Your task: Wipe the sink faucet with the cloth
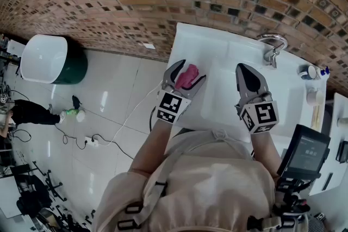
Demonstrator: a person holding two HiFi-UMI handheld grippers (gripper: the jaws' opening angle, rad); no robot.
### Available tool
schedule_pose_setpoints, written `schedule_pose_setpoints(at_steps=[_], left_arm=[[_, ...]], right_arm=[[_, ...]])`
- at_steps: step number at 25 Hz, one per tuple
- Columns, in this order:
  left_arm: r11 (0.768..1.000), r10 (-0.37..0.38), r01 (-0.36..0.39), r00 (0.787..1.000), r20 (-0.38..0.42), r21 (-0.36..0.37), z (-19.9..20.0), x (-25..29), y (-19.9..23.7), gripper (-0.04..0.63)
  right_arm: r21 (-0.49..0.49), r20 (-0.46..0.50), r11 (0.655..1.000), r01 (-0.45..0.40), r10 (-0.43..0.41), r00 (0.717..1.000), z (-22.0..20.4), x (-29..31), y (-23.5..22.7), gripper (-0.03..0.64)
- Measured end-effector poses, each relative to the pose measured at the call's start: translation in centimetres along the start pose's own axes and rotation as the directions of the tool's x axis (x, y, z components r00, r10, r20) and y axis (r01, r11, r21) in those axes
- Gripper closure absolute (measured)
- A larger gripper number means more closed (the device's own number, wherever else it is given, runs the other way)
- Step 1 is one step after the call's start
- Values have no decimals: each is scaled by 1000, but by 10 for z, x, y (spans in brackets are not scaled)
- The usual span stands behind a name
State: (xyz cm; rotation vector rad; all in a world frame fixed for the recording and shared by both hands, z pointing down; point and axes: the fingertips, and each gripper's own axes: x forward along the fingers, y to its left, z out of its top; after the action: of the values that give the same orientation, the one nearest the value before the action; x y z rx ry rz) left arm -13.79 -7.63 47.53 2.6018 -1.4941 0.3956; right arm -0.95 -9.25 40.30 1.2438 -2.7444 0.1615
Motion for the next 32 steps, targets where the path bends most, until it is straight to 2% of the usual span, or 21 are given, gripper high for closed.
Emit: schedule_pose_setpoints(at_steps=[4, 7, 12, 17, 18, 19, 20, 22, 25, 29, 32], left_arm=[[1000, 8, -8, 993, -121, 2, -47, 7, 9, 242], [1000, 13, -15, 973, -232, -6, -87, 14, 14, 242], [999, -7, -8, 902, -433, -33, -155, 22, 20, 245], [999, -27, 6, 829, -558, -40, -189, 23, 23, 260], [999, -27, 4, 815, -579, -41, -196, 25, 25, 306], [999, -29, 6, 800, -600, -41, -202, 27, 27, 391], [999, -34, 12, 786, -617, -40, -208, 30, 27, 416], [999, -44, 24, 764, -644, -41, -218, 32, 28, 416], [998, -57, 26, 748, -661, -58, -227, 33, 27, 416], [996, -78, 26, 747, -661, -88, -230, 35, 25, 445], [996, -80, 36, 749, -658, -81, -230, 36, 22, 478]], right_arm=[[3, -10, 1000, 6, -6, 1000, -5, 6, -3, 630], [3, -22, 1000, 6, -6, 1000, -11, 9, -6, 630], [12, -43, 1000, 21, -20, 999, -15, 10, -11, 630], [21, -53, 999, 34, -33, 998, -19, 12, -18, 630], [25, -54, 999, 36, -34, 998, -20, 14, -21, 630], [29, -55, 999, 38, -36, 998, -23, 17, -25, 630], [33, -57, 999, 39, -37, 998, -25, 19, -27, 630], [37, -59, 999, 39, -37, 998, -27, 21, -30, 630], [40, -55, 998, 42, -39, 998, -27, 22, -32, 630], [47, -55, 997, 56, -53, 997, -27, 21, -37, 630], [47, -51, 997, 61, -58, 997, -26, 19, -39, 630]])
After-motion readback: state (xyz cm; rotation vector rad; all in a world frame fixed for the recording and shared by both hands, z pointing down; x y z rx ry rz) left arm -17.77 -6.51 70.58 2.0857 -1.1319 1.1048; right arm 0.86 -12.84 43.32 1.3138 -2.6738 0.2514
